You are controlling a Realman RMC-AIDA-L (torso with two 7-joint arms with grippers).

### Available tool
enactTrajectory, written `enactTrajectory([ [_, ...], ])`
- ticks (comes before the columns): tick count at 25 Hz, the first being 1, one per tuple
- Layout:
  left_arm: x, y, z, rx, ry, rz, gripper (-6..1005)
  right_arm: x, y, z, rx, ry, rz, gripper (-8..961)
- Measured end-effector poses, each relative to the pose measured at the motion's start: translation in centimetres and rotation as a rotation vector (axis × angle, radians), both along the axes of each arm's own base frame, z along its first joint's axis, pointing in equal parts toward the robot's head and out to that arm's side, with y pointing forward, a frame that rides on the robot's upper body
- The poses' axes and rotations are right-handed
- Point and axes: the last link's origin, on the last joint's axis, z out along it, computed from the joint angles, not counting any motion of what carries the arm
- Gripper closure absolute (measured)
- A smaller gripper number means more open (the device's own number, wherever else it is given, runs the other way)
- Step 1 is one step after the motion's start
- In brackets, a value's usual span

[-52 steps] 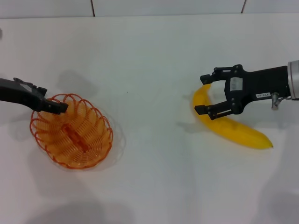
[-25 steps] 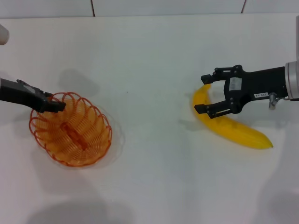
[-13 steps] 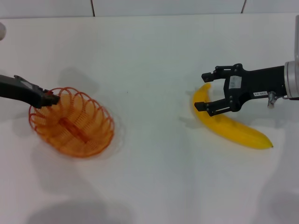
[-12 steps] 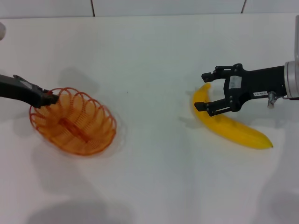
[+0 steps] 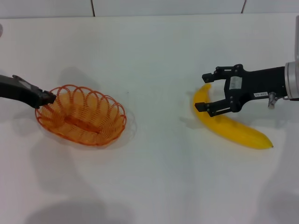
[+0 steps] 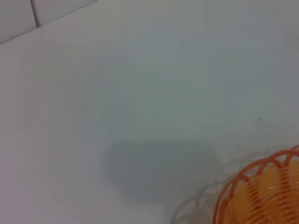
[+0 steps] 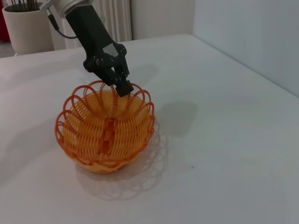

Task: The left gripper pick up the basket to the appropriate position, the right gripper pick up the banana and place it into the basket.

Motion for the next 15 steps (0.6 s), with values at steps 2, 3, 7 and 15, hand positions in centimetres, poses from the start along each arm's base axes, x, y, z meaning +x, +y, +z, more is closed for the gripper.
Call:
enactTrajectory([
  [2,0.4,0.0,0.2,0.000,-0.015,-0.008,935,0.1,-0.1,0.0,0.000,0.000,-0.002,50],
  [3,0.5,0.0,0.3,0.001,-0.022,-0.012,936,0.1,-0.1,0.0,0.000,0.000,-0.003,50],
  [7,2.0,-0.7,1.6,-0.003,-0.100,-0.053,939,0.1,-0.1,0.0,0.001,0.001,-0.004,51],
  [15,3.3,-0.9,2.5,0.034,-0.214,-0.087,941,0.0,0.0,0.1,0.002,0.005,-0.003,51],
])
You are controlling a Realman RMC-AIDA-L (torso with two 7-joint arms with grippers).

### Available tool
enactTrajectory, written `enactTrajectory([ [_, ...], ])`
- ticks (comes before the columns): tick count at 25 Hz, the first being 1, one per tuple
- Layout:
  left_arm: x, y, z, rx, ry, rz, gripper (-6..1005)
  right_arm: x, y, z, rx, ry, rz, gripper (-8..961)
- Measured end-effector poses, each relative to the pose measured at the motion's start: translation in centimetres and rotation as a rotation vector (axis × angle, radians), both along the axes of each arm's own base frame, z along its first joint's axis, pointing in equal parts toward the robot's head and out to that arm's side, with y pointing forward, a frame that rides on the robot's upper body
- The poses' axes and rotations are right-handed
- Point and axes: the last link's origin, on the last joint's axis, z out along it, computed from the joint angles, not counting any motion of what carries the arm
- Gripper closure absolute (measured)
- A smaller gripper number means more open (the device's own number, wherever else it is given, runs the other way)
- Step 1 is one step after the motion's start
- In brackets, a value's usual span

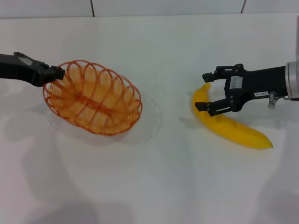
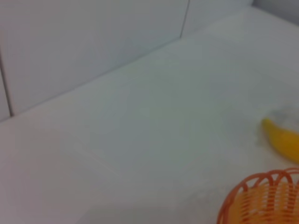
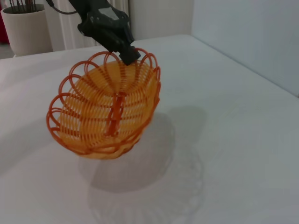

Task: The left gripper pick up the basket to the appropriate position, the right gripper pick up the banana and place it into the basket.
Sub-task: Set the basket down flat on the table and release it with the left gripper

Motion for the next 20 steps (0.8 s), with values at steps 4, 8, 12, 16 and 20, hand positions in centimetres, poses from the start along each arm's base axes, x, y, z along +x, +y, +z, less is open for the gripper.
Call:
enactTrajectory([
  [4,-0.7,0.0,0.3,0.032,-0.056,0.045,941,-0.2,0.1,0.0,-0.002,0.002,0.005,51],
  [8,-1.2,0.4,-0.1,0.070,-0.098,0.078,940,-0.2,0.1,0.0,-0.005,0.003,0.004,51],
  [12,-1.8,0.7,-0.9,0.100,-0.122,0.122,940,-0.3,0.1,0.0,-0.008,0.001,0.005,51],
  [16,-2.5,1.3,-1.8,0.142,-0.158,0.168,940,-0.3,0.1,0.0,-0.010,0.001,0.005,51],
  [20,-3.7,1.5,-3.0,0.172,-0.157,0.218,940,-0.5,0.2,0.0,-0.012,0.001,0.009,51],
])
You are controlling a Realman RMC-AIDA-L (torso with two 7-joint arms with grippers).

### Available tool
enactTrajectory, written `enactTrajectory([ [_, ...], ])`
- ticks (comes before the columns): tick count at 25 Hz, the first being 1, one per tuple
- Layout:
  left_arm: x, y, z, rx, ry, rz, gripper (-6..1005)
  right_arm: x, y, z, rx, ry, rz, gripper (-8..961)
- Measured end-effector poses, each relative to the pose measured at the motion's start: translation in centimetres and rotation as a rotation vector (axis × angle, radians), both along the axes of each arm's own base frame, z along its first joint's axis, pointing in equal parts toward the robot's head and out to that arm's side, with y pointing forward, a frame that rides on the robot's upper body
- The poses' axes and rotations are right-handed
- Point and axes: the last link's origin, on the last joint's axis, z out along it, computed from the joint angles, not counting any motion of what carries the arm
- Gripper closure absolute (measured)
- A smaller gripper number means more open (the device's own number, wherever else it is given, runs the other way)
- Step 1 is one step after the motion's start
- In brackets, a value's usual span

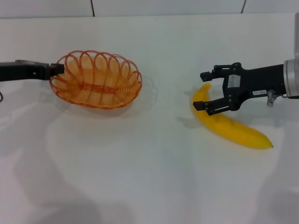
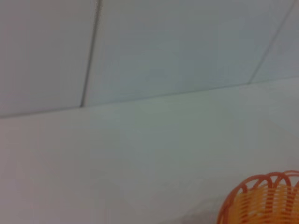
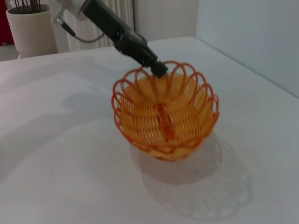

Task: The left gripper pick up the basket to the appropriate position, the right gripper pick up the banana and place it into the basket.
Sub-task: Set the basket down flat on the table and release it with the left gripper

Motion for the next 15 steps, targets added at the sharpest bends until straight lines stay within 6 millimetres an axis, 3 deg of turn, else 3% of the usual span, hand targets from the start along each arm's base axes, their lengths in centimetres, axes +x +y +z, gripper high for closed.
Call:
enactTrajectory([
  [15,-0.8,-0.3,-2.1,-0.017,-0.007,0.033,941,-0.2,0.1,-0.1,-0.001,0.002,0.001,51],
])
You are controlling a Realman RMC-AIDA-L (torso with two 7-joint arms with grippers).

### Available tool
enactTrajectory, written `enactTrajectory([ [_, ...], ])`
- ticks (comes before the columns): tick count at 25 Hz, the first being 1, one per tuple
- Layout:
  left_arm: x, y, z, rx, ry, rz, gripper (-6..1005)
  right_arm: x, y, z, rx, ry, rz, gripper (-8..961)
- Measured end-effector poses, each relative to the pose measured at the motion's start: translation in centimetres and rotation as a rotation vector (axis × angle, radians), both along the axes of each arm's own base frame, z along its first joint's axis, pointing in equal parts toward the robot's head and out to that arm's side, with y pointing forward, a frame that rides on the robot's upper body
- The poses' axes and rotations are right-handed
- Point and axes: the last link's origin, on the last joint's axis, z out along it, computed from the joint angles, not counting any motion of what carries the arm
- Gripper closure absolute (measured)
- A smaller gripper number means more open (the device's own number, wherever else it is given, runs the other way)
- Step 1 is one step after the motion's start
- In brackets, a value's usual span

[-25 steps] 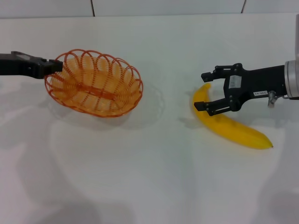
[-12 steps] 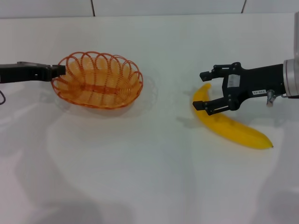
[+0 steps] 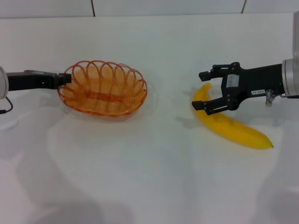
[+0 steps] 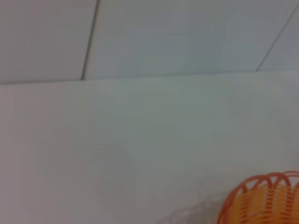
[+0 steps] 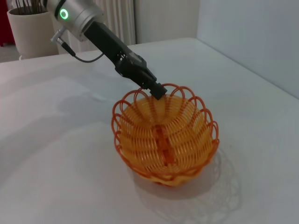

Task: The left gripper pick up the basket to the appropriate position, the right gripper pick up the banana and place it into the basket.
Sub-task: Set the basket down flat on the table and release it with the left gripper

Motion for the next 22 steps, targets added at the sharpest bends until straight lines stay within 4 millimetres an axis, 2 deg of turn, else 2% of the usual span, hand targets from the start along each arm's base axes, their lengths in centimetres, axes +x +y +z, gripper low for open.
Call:
enactTrajectory([
  [22,-0.32,-0.22,-0.44,-0.002,-0.005,0.015,939,0.17,-0.13,-0.02,0.001,-0.001,0.001,52],
])
